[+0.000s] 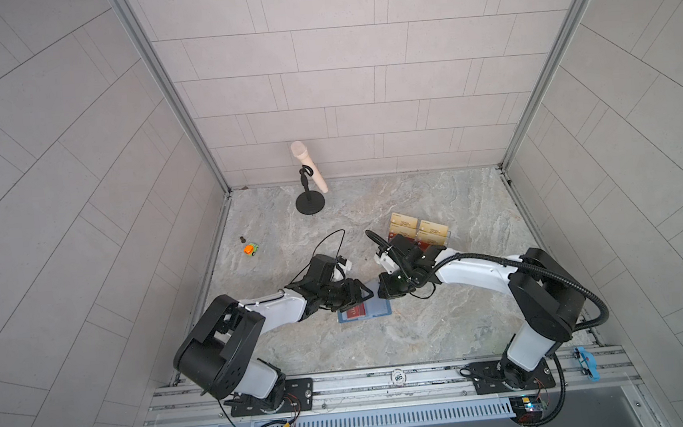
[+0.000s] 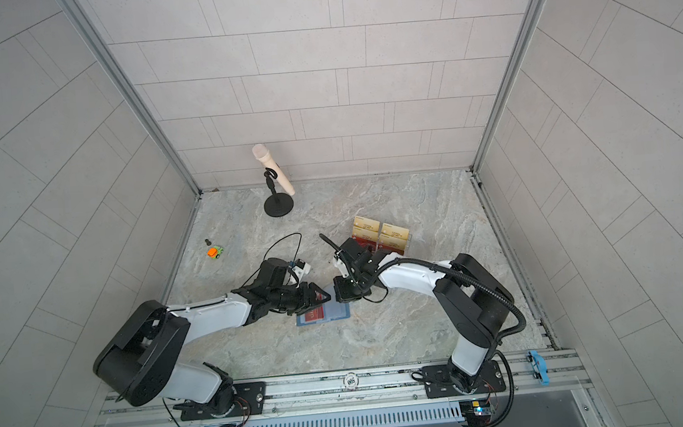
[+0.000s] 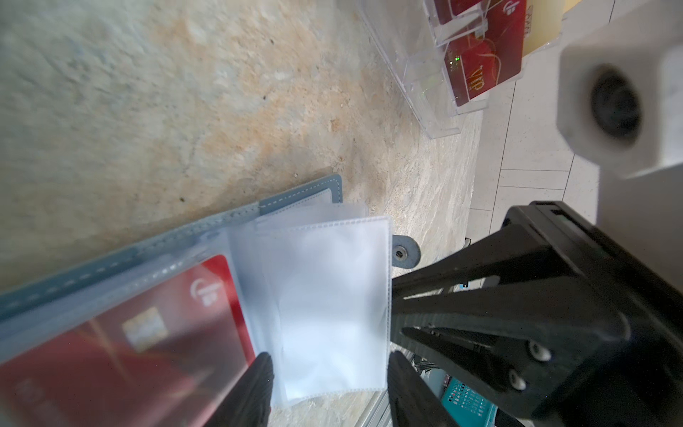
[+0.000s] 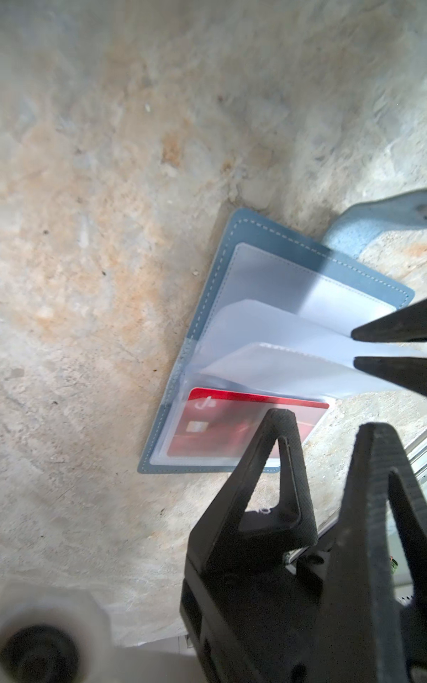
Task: Put the credit cards into the card holder
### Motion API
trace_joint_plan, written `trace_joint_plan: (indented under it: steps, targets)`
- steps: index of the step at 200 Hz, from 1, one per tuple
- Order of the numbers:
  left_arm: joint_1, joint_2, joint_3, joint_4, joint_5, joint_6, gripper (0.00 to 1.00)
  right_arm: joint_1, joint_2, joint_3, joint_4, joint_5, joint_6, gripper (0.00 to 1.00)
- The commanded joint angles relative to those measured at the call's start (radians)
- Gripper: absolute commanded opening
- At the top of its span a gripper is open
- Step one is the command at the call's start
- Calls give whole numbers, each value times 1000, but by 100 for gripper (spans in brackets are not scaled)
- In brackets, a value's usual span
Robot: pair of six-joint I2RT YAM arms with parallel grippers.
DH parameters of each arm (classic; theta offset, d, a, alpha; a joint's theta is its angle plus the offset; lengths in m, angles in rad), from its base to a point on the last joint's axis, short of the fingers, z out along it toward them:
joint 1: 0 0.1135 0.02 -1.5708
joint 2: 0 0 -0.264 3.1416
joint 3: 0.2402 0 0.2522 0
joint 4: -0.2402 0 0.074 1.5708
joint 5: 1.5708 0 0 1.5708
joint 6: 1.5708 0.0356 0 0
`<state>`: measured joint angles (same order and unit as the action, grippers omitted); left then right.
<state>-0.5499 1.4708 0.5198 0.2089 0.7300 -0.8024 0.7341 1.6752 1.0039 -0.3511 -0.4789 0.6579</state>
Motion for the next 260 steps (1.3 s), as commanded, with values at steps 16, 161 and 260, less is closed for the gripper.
trace_joint_plan:
  steps: [16, 161, 260]
  targets:
    - [8, -39, 13, -34, -20, 23, 54, 13, -17, 22, -42, 47, -21, 18]
    - [85, -139, -14, -63, -41, 6, 53, 44, -8, 43, -3, 53, -24, 21]
    - [194, -269, -14, -317, -189, 91, 50, 76, 125, 91, 178, -81, 50, 20]
